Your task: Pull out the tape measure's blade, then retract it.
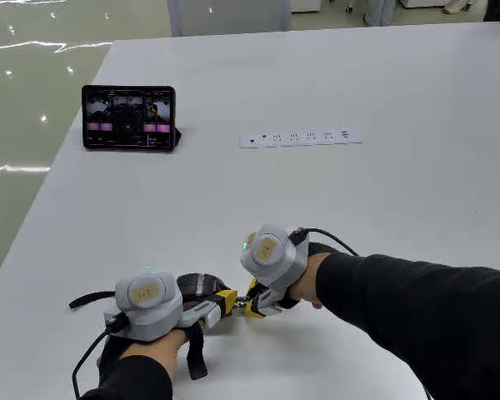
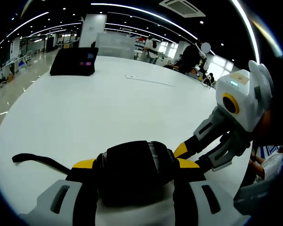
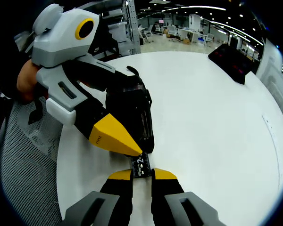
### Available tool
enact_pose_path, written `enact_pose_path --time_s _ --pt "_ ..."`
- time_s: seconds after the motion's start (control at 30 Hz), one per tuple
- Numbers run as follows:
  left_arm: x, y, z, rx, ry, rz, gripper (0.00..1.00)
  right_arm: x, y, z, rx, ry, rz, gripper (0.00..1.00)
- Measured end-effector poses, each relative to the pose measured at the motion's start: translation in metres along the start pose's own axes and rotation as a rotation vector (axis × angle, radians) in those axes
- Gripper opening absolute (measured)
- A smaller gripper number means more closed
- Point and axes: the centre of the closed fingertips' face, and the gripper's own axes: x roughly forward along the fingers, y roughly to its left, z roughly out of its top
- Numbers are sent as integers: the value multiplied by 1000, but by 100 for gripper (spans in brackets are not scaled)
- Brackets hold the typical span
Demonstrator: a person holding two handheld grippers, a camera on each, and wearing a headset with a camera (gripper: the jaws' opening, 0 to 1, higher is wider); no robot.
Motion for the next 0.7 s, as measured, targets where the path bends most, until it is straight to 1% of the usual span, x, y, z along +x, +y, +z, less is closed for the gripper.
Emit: enact_pose_path --time_s 0.2,0.37,0.43,0.47,0.7 --pt "0 0 0 -1 1 -2 60 6 1 6 -11 -11 -5 11" --pt "0 0 0 -1 1 -4 60 6 2 8 -7 -21 -5 11" --pt "0 0 0 0 0 -4 60 7 3 9 -14 -26 -6 11" --pt "0 0 0 -1 0 -4 61 7 3 10 -33 -32 -7 11" --pt "0 -1 0 3 -2 -6 61 8 3 11 -26 -38 -9 11"
